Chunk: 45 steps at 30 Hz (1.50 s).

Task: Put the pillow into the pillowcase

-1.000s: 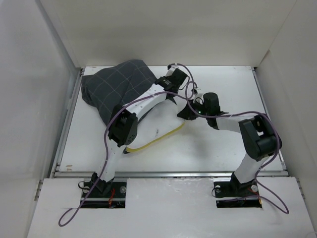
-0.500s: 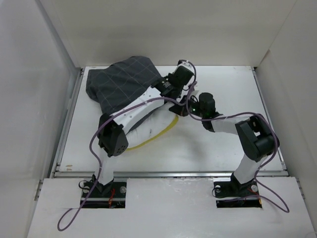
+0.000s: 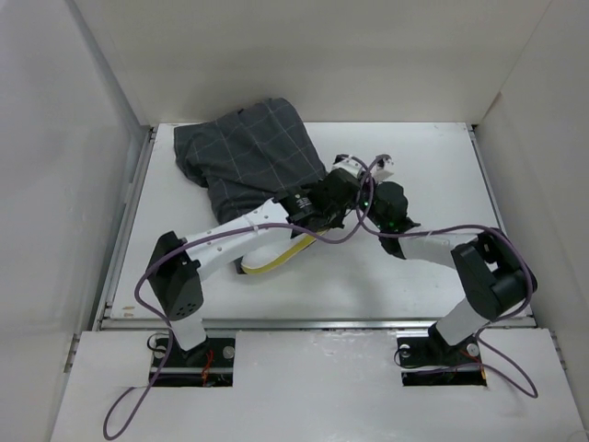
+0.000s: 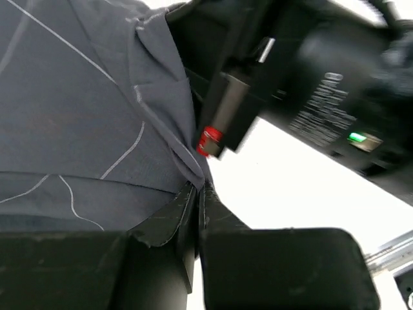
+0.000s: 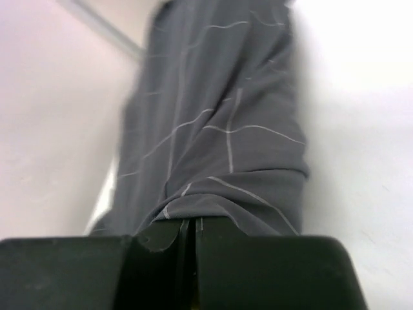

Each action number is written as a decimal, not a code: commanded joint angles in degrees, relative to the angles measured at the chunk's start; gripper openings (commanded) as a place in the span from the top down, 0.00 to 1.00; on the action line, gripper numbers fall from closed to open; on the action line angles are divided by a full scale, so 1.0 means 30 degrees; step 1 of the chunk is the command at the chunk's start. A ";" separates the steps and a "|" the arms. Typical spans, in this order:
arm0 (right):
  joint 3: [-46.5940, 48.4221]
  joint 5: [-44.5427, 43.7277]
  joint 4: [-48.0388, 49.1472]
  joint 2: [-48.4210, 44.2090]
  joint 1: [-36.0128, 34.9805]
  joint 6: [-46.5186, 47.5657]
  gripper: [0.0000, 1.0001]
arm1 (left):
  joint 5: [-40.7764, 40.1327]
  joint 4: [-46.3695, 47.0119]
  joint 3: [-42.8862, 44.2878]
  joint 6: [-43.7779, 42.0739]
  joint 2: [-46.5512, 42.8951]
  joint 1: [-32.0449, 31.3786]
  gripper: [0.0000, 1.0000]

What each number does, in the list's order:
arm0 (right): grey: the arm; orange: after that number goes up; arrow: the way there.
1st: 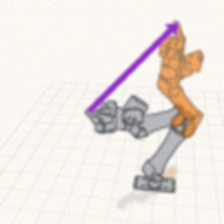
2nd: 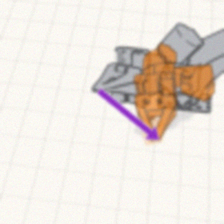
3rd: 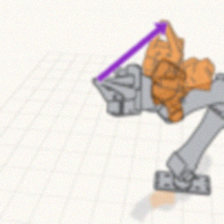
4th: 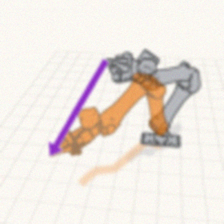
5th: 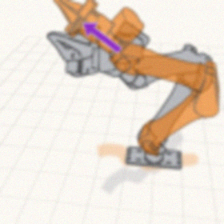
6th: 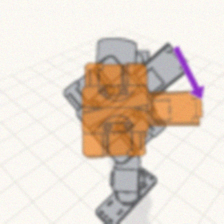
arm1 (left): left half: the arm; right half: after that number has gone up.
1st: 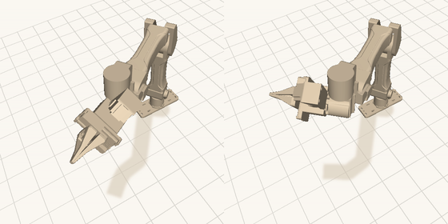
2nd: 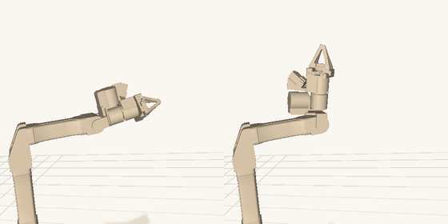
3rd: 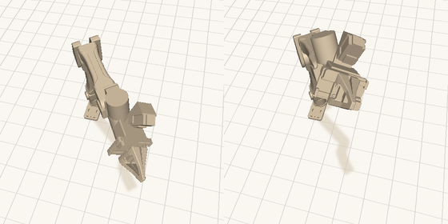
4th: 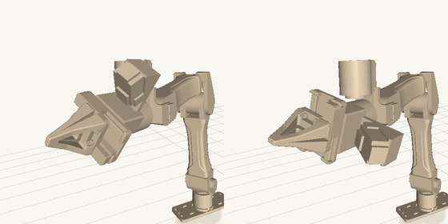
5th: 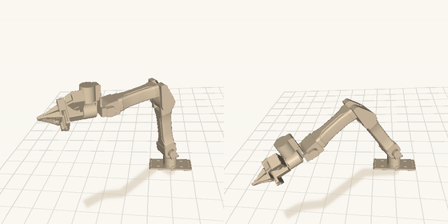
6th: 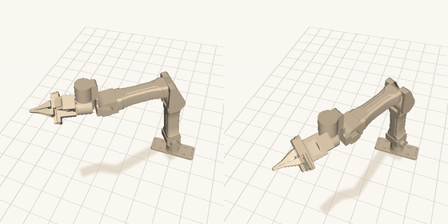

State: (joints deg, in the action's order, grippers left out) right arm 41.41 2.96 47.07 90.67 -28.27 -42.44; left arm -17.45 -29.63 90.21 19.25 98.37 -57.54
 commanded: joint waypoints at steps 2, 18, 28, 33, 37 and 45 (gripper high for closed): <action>0.0907 -0.3481 -0.0131 0.0772 0.0342 0.0522 0.98 | 0.3712 -0.0085 -0.0222 0.0941 -0.1471 -0.0889 0.92; 0.0204 -0.6966 -1.8822 -0.5466 0.0054 0.3887 0.17 | -0.3760 -0.4476 -0.5367 0.7260 -0.7413 0.0896 0.00; 0.0084 -0.7205 -1.5467 -0.5676 -0.8616 0.8195 0.17 | -0.4756 -0.4511 -1.1175 0.9962 -0.9762 0.1484 0.00; 0.0084 -0.5618 -1.1564 -0.3367 -0.8974 0.8374 0.15 | -0.6546 -0.3691 -1.1175 0.9379 -0.9209 0.2914 0.00; 0.1136 -0.5616 -0.9541 -0.1313 -0.8974 0.9074 0.14 | -0.5876 -0.1265 -1.0941 0.6929 -0.8504 0.4029 0.00; 0.2169 -0.6583 -0.6002 0.1443 -0.8974 0.7086 0.13 | -0.4378 0.0884 -1.0765 0.5069 -0.5633 0.4443 0.50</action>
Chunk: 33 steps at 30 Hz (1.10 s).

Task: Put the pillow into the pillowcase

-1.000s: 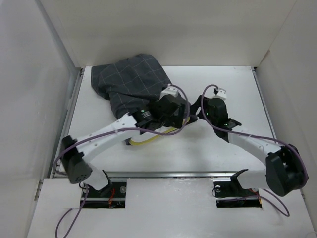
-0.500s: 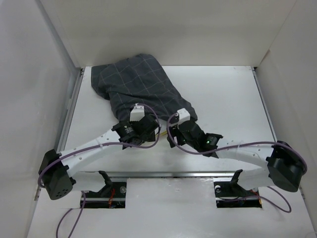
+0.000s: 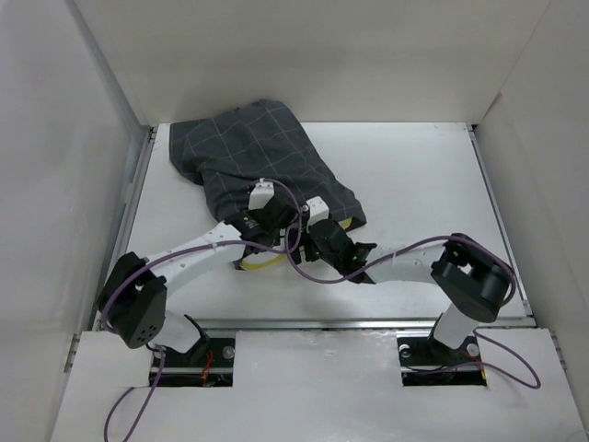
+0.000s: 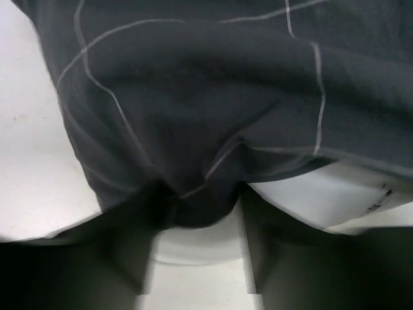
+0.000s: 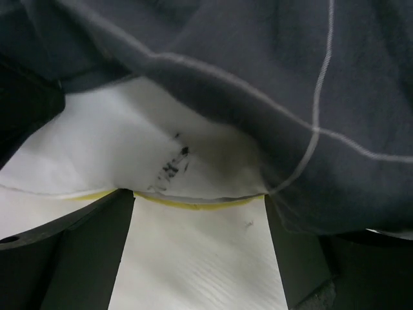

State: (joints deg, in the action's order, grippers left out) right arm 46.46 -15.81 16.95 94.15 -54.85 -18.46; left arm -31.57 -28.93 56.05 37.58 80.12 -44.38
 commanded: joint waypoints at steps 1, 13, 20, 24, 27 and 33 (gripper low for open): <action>0.0481 -0.0644 0.5671 0.0548 -0.0115 -0.1111 0.13 | 0.0329 0.0648 0.0826 -0.1043 0.0453 0.0057 0.62; 0.1389 -0.6180 1.3651 0.1492 -0.0115 -0.3134 1.00 | 0.1966 -0.2045 0.5245 -0.1245 -0.2530 -0.2632 1.00; 0.2968 -1.0134 1.6088 0.0636 -0.0115 -0.2754 1.00 | 0.4221 -0.4420 0.8673 -0.1539 -0.3852 -0.4041 1.00; 0.4085 -1.0696 1.6469 0.2246 -0.0115 -0.3570 1.00 | 0.8055 -0.4799 0.9849 -0.2332 -0.4030 -0.4542 1.00; 0.5282 -1.1337 1.7202 0.4296 -0.0115 -0.4041 1.00 | 1.0227 -0.4801 1.0580 -0.2334 -0.3564 -0.5009 1.00; 0.7688 -1.0930 1.3688 0.6613 -0.0115 -0.5563 1.00 | 1.3280 -0.4244 1.1257 -0.2332 -0.2682 -0.5861 1.00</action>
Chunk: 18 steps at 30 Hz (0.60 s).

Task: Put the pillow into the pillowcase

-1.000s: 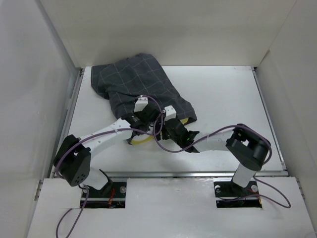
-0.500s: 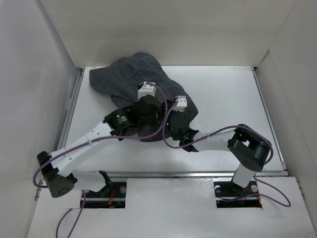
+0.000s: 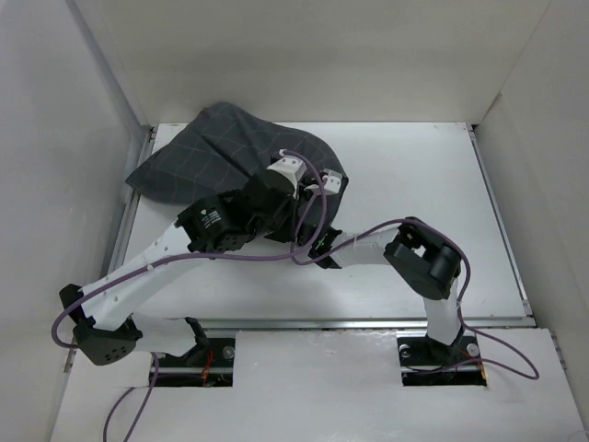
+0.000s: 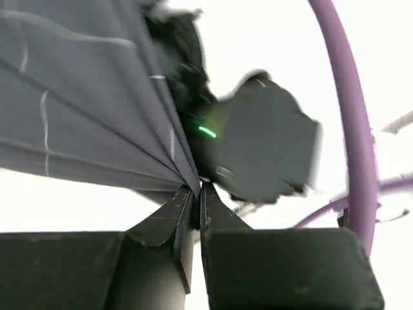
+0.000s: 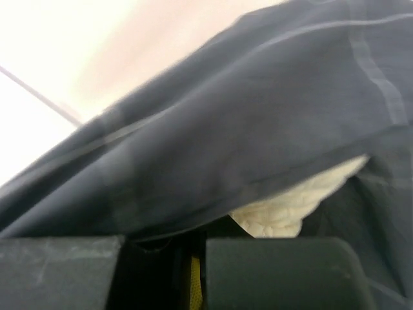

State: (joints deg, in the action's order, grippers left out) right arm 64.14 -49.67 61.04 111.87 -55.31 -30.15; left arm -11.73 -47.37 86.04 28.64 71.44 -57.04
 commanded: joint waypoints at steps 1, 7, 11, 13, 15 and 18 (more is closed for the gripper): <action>0.1156 0.0645 -0.1009 0.0706 0.0038 -0.2277 1.00 | 0.6170 0.1673 0.1261 0.0647 0.0210 -0.1642 1.00; -0.4529 0.4069 -0.1996 -0.2827 0.0331 -0.2544 0.30 | 0.3415 0.1346 0.0589 0.1583 -0.0024 -0.1642 0.00; -0.6317 0.7201 -0.9950 -0.5611 0.2082 -0.5090 0.16 | 0.1161 0.1348 0.0412 0.1585 -0.0608 -0.1642 0.00; -0.6698 0.7559 -1.2091 -0.6584 0.2669 -0.5096 0.16 | -0.0332 0.1348 0.0617 0.1759 -0.0610 -0.1642 0.00; -0.7285 0.7885 -1.4324 -0.8078 0.3373 -0.5477 0.16 | -0.2354 0.1522 0.0443 0.1964 -0.0815 -0.0915 0.00; -0.7522 0.9343 -1.5390 -0.9512 0.4517 -0.5308 0.16 | -0.3998 0.1729 -0.0054 0.2169 -0.0815 0.0547 0.00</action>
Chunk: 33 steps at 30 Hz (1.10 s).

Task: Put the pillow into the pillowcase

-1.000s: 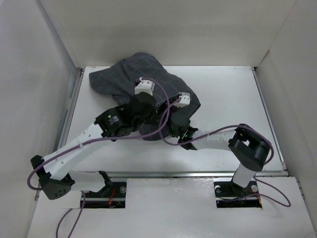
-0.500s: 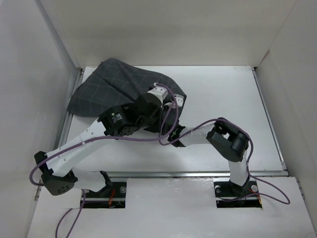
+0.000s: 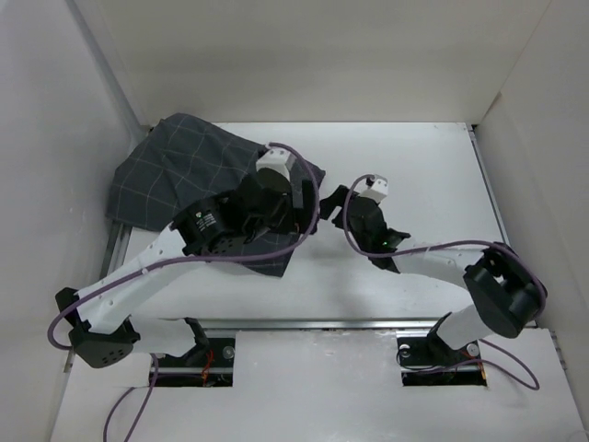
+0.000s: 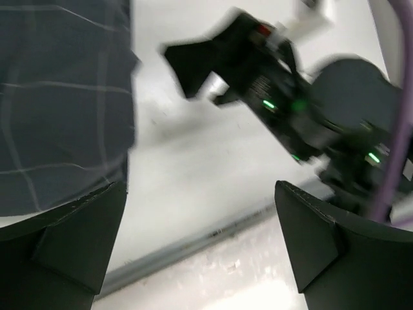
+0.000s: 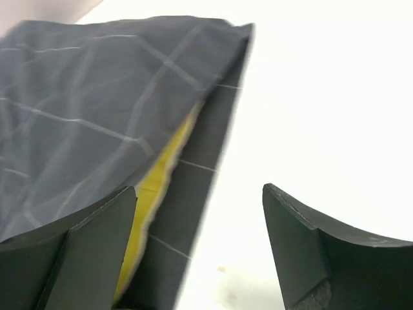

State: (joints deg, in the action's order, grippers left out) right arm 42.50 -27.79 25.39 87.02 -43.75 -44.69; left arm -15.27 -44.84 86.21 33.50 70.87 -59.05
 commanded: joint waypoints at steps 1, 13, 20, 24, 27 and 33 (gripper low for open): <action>-0.0310 0.2695 -0.3511 -0.1437 0.0898 0.0298 0.16 | -0.3082 0.1058 -0.0405 0.0553 -0.0626 0.1689 0.00; 0.3614 1.5264 -0.2142 0.1868 0.0403 0.2942 0.12 | -0.1156 0.3108 -0.2283 -0.0238 -0.0069 0.9366 0.00; 0.3909 1.6679 -0.3033 0.1788 0.0403 0.3055 0.11 | -0.0243 0.3609 -0.2693 -0.0443 -0.0069 1.0832 0.00; 0.2799 1.5331 -0.5500 0.0004 0.0403 0.4693 0.11 | -0.0243 0.3609 -0.2693 -0.0443 -0.0069 1.1010 0.00; 0.2034 1.4479 -0.7519 -0.0968 0.0227 0.6012 0.11 | -0.0069 0.3609 -0.2518 -0.0618 -0.0069 1.1010 0.00; 0.0252 1.5318 -0.7648 -0.2521 0.0227 0.8186 0.04 | 0.0138 0.3609 -0.2518 -0.0618 0.0283 1.1186 0.00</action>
State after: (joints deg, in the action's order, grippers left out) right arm 45.98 16.01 3.09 81.89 -42.46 -25.02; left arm -15.40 -35.40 78.35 32.40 71.53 -25.80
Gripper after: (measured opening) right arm 0.936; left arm 0.997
